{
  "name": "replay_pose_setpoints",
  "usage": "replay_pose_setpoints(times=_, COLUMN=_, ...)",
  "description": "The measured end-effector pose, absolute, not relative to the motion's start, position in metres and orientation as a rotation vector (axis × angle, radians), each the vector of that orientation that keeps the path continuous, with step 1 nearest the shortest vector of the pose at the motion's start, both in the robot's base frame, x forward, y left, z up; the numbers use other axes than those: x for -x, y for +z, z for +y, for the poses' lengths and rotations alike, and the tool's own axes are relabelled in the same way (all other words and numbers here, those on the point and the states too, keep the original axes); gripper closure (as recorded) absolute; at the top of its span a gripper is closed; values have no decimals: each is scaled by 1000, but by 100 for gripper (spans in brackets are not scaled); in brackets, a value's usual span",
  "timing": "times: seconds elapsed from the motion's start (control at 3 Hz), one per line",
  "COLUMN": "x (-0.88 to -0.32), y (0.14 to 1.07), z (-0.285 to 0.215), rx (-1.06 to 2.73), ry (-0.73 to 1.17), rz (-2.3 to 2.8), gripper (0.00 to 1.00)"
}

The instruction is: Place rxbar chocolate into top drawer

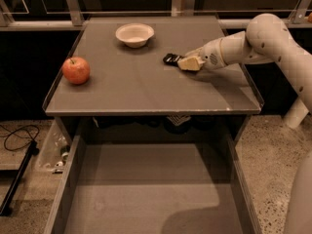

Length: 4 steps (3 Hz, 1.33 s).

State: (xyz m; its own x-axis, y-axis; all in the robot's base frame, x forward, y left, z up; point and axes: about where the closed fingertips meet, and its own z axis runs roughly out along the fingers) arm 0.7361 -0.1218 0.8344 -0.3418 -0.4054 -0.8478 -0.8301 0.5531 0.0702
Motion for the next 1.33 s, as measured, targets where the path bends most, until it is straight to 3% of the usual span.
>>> replay_pose_setpoints(times=0.67, x=-690, y=881, z=-119, rx=1113, ry=588, rz=1851, gripper=100)
replay_pose_setpoints(times=1.33, x=-626, y=914, z=-161, rx=1116, ry=508, rz=1850, gripper=100)
